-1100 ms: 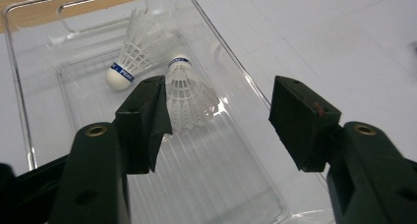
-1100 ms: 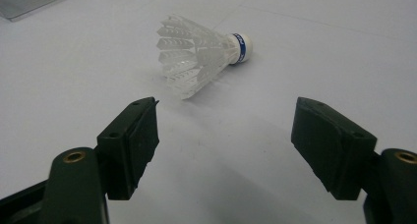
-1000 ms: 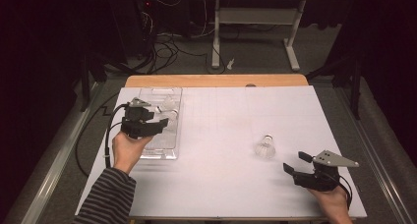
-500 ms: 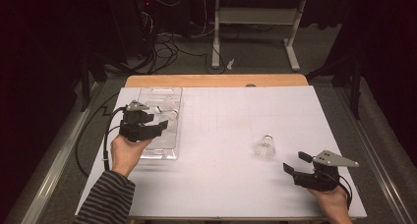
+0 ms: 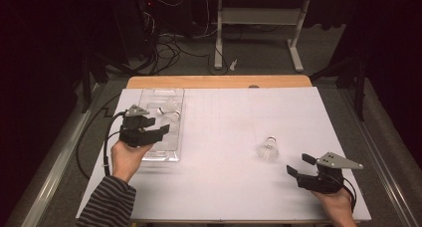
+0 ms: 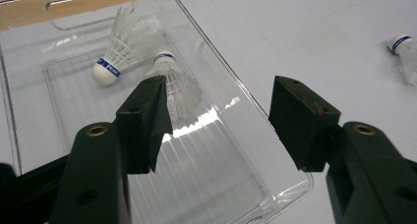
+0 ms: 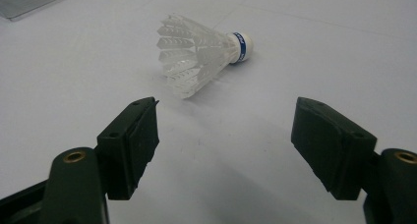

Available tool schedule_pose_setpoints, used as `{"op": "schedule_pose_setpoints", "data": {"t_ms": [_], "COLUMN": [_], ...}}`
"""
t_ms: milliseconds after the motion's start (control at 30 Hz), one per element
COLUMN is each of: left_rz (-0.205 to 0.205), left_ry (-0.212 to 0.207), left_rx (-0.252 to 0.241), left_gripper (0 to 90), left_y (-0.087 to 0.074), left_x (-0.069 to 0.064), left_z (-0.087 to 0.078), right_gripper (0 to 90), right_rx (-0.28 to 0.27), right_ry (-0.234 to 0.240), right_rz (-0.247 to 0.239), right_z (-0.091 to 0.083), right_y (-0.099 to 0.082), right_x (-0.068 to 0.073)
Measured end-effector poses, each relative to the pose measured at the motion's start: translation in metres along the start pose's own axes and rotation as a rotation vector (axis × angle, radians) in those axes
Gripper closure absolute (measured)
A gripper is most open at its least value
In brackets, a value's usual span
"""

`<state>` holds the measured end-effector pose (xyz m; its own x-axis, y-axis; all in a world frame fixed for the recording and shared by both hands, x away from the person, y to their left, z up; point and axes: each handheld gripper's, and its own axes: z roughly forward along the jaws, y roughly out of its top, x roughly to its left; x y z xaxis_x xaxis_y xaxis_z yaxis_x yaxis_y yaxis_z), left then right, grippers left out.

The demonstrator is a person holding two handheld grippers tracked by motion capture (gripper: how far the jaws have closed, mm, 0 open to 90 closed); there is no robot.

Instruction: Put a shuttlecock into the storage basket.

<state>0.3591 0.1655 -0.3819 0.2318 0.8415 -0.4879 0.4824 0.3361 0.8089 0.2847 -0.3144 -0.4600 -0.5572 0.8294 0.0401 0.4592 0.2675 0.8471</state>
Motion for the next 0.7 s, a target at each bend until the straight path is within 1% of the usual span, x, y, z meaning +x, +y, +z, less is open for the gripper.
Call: {"op": "schedule_pose_setpoints", "data": {"t_ms": [133,200,367,533,700], "left_rz": [0.004,-0.004,-0.001,-0.01,-0.005], "left_ry": [-0.001,-0.004,-0.008,-0.015,-0.023], "left_rx": [0.001,-0.006,-0.006,-0.015,-0.025], "left_gripper": [40.3,40.3,40.1,40.1,39.9], "left_y": [-0.002,-0.002,-0.004,-0.005,-0.007], "left_x": [0.001,0.0,0.001,0.0,-0.001], "left_z": [-0.002,-0.002,-0.005,-0.008,-0.012], "right_gripper": [26.9,26.9,26.9,26.9,26.9], "right_rx": [0.0,0.0,0.0,0.0,0.0], "right_ry": [0.0,0.001,0.001,0.0,0.001], "right_rz": [0.0,0.0,0.0,0.0,0.001], "right_z": [0.0,0.0,0.0,0.0,0.0], "right_y": [0.0,0.0,0.0,0.0,0.0], "right_x": [0.0,0.0,0.0,0.0,0.0]}}
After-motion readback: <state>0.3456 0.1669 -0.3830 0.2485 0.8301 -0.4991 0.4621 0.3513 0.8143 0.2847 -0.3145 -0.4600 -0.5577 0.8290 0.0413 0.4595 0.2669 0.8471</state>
